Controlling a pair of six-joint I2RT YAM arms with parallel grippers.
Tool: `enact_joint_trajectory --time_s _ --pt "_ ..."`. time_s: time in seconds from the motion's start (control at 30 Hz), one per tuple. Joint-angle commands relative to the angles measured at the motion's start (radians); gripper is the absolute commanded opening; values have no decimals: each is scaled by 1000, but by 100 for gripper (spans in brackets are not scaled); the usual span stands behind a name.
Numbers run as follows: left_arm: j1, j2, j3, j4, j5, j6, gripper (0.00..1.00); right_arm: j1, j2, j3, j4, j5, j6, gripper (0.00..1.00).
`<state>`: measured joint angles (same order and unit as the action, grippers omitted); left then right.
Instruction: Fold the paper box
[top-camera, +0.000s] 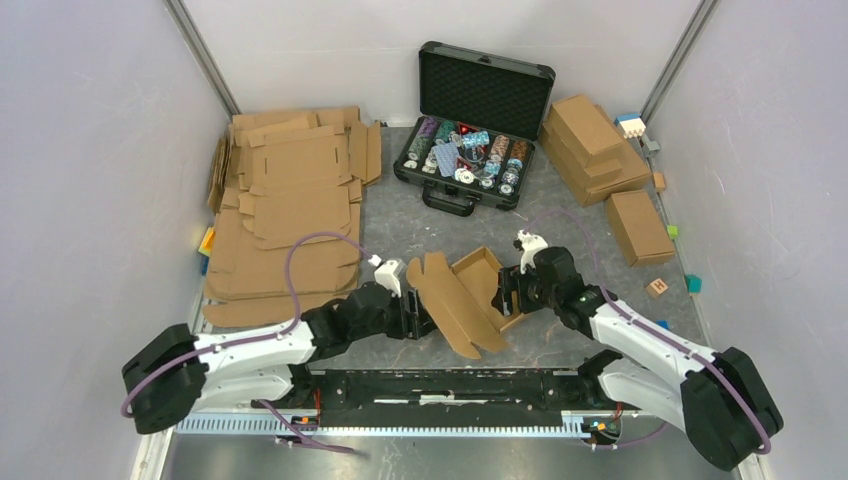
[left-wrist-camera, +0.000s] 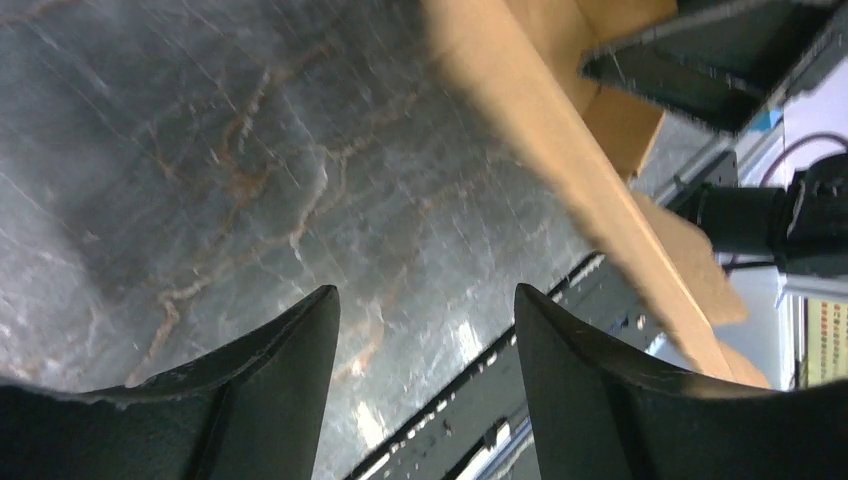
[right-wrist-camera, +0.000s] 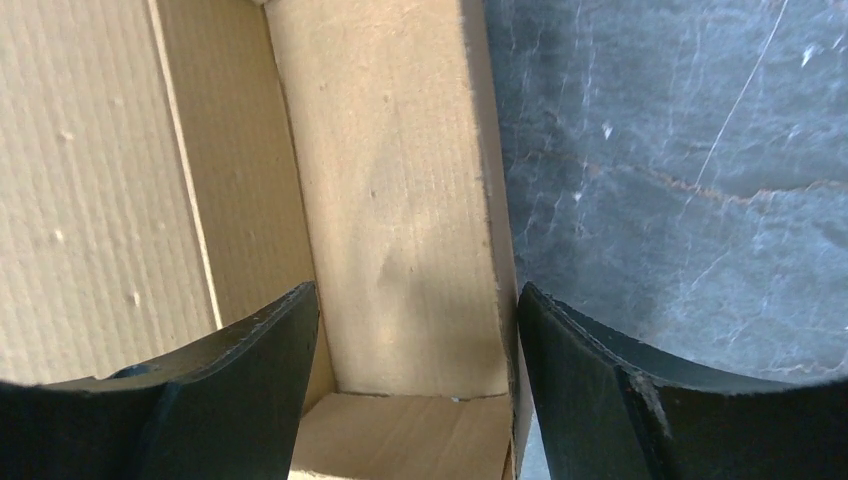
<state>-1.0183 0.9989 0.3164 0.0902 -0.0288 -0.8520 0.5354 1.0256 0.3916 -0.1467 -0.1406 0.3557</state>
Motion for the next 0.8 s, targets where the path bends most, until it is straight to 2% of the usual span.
enact_joint_trajectory --time_s 0.0,0.2,0.3,0.43,0.6,0.77 --pt "66 87 33 197 48 0 71 -2 -50 -36 -21 -36 15 79" --pt "164 199 90 258 172 62 71 6 -163 -103 -15 -107 78 79" --pt "197 261 127 290 239 88 72 25 -237 -133 -12 -116 125 87" --pt "210 355 198 278 255 120 72 34 -288 -134 -34 -122 143 88" --pt "245 493 253 364 315 110 69 34 -315 -93 -98 -71 120 88" --pt "257 590 276 450 339 102 66 35 -352 -36 -193 68 93 89"
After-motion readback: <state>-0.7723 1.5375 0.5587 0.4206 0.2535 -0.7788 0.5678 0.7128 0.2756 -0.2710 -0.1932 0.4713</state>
